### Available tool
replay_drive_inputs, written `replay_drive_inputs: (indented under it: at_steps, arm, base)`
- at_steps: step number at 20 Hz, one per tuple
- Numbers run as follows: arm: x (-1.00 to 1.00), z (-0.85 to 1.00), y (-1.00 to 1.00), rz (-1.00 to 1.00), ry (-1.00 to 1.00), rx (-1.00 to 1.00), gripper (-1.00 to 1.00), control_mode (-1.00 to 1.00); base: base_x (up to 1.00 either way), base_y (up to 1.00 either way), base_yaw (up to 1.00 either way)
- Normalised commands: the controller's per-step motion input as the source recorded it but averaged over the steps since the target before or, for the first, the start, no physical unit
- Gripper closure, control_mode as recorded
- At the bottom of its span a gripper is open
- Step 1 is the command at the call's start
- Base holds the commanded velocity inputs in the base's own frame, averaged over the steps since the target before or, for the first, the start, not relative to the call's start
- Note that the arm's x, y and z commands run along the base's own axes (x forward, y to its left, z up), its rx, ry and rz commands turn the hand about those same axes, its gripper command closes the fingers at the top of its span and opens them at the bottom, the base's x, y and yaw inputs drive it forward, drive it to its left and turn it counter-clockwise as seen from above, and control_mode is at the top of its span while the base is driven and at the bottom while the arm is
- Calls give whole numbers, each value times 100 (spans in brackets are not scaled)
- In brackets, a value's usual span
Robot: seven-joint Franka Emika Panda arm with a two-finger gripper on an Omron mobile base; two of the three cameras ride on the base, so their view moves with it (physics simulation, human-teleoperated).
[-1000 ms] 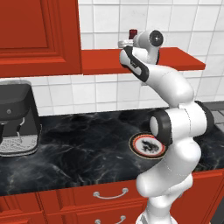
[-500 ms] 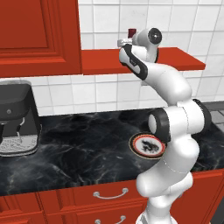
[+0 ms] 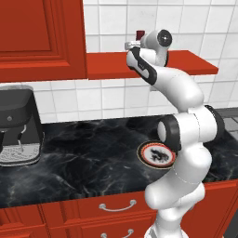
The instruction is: Move the hot dog bun to the plate on the dining table and place the condiment next to that plate. Then navigate to the fridge and take the sausage and place it on the plate as well.
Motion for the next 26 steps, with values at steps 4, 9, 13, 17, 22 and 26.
replay_drive_inputs:
  at_steps: [4, 9, 13, 17, 22, 26]
  arm:
    - [-28, 0, -1, -2, -3, 0, 100, -100]
    - [-46, 0, -1, -2, -7, 0, 100, -100]
    - [-78, 0, -17, -4, -17, 2, 100, -100]
    - [-100, 6, -21, -4, -22, 3, 100, -100]
    - [-100, 25, -21, -10, -5, 0, 100, -100]
    - [-100, 25, -27, -11, 0, 0, 100, -100]
  base:
    - [0, 0, 0]
    - [0, 0, 0]
    - [0, 0, 0]
    - [0, 0, 0]
    - [0, 0, 0]
    - [0, 0, 0]
